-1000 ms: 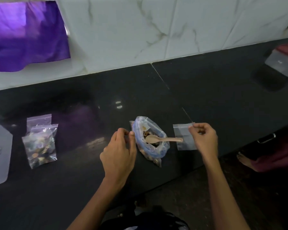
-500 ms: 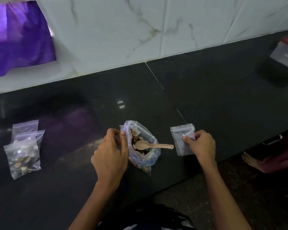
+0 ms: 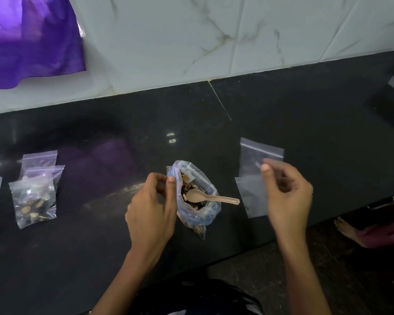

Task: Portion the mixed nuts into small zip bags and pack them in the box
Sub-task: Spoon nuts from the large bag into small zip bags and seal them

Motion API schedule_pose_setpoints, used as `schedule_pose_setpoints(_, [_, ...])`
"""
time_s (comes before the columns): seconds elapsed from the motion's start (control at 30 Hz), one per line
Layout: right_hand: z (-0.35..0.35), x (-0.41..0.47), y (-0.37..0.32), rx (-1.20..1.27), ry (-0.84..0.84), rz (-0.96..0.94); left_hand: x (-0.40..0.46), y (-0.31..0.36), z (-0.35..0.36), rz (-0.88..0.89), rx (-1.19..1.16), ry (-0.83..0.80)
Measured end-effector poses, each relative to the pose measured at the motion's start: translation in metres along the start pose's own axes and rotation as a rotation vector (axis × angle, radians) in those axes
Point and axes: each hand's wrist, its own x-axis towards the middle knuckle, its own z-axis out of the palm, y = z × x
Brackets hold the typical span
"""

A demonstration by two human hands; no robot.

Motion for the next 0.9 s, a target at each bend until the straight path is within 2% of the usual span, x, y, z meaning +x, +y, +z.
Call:
schedule_pose_setpoints(0.07, [0.023, -0.023, -0.02, 0.099, -0.079, -0.091, 0.001, 0.002, -0.005, 0.007, -0.169, -0.028])
schedule_pose_setpoints(0.13, [0.044, -0.045, -0.032, 0.171, -0.21, -0.099, 0.003, 0.003, -0.012, -0.002, -0.366, -0.108])
schedule_pose_setpoints(0.23, [0.063, -0.063, -0.035, 0.263, -0.384, -0.019, 0.004, 0.0, -0.019, 0.029, -0.48, -0.233])
schedule_pose_setpoints(0.33, [0.073, -0.069, -0.039, 0.357, -0.529, 0.152, 0.006, -0.004, -0.022, -0.017, -0.589, -0.271])
schedule_pose_setpoints(0.47, [0.083, -0.065, -0.039, 0.245, -0.632, 0.175, 0.012, -0.014, -0.029, -0.013, -0.553, -0.278])
schedule_pose_setpoints(0.57, [0.088, -0.061, -0.036, 0.123, -0.643, 0.145, 0.022, -0.021, -0.034, -0.023, -0.543, -0.243])
schedule_pose_setpoints(0.7, [0.095, -0.048, -0.038, -0.042, -0.574, -0.069, 0.028, -0.028, -0.037, -0.067, -0.55, -0.238])
schedule_pose_setpoints(0.77, [0.102, -0.042, -0.039, -0.118, -0.572, -0.118, 0.031, -0.03, -0.039, -0.08, -0.528, -0.233])
schedule_pose_setpoints(0.9, [0.111, -0.04, -0.036, -0.129, -0.616, -0.076, 0.039, -0.035, -0.041, -0.112, -0.403, -0.074])
